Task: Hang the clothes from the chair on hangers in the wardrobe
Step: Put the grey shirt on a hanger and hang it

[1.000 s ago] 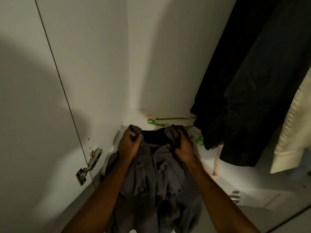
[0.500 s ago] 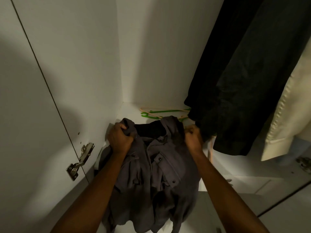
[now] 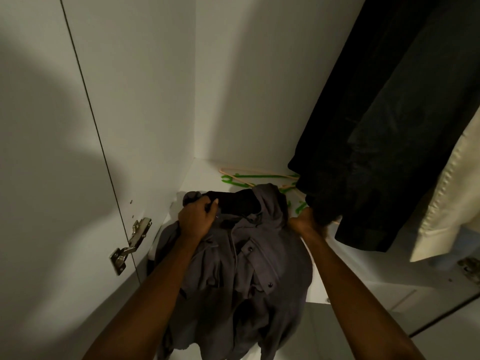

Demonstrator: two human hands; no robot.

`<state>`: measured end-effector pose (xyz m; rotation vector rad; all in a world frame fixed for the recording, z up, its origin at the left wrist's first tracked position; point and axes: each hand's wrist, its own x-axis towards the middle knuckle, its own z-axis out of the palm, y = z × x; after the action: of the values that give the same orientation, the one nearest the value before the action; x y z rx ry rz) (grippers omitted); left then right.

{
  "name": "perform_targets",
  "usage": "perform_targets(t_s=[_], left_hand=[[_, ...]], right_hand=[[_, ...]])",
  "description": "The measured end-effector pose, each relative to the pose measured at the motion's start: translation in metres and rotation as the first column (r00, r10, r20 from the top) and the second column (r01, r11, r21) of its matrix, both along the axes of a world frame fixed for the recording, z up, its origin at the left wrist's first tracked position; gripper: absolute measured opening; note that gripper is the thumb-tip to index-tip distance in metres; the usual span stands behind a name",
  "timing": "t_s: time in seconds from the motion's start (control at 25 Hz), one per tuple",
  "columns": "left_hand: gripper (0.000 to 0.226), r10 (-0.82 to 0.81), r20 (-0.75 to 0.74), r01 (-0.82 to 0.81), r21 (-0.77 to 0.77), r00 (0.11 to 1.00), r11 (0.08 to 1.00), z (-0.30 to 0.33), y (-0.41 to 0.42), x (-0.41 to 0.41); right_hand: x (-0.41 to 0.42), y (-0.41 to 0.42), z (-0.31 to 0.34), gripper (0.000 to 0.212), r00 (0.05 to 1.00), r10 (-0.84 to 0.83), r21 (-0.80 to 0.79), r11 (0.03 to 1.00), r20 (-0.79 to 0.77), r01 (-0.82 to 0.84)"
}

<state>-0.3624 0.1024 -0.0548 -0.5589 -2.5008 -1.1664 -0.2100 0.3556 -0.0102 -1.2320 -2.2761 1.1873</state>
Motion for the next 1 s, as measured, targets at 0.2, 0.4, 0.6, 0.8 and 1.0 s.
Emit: perform_targets(t_s=[0.2,0.4,0.6,0.8,1.0], left_hand=[[0.029,0.079,-0.005,-0.079,0.08,0.997,0.994,-0.003,-0.002,-0.007],[0.021,-0.018,0.148,0.011,0.048,0.989,0.999,-0.001,-0.001,-0.009],[0.06,-0.052,0.216,0.039,0.063,0.975,0.997,0.003,-0.002,-0.007],[0.031,-0.02,0.248,0.007,0.055,0.969,0.998,0.005,0.0,-0.005],[0.048,0.042,0.19,-0.083,0.213,0.981,0.973,0.004,0.0,-0.004]], right_hand=[[0.002,-0.003,0.02,0.006,0.981,-0.176,-0.219,0.963,-0.082,0.155],[-0.01,0.0,0.026,0.018,0.951,-0.266,-0.348,0.916,-0.16,0.198],[-0.005,0.013,0.019,0.008,0.986,-0.156,-0.35,0.929,-0.066,0.124],[-0.002,0.02,0.021,0.028,0.975,-0.215,-0.458,0.873,-0.055,0.167],[0.002,0.019,0.009,0.025,0.987,-0.16,-0.423,0.895,-0.002,0.144]])
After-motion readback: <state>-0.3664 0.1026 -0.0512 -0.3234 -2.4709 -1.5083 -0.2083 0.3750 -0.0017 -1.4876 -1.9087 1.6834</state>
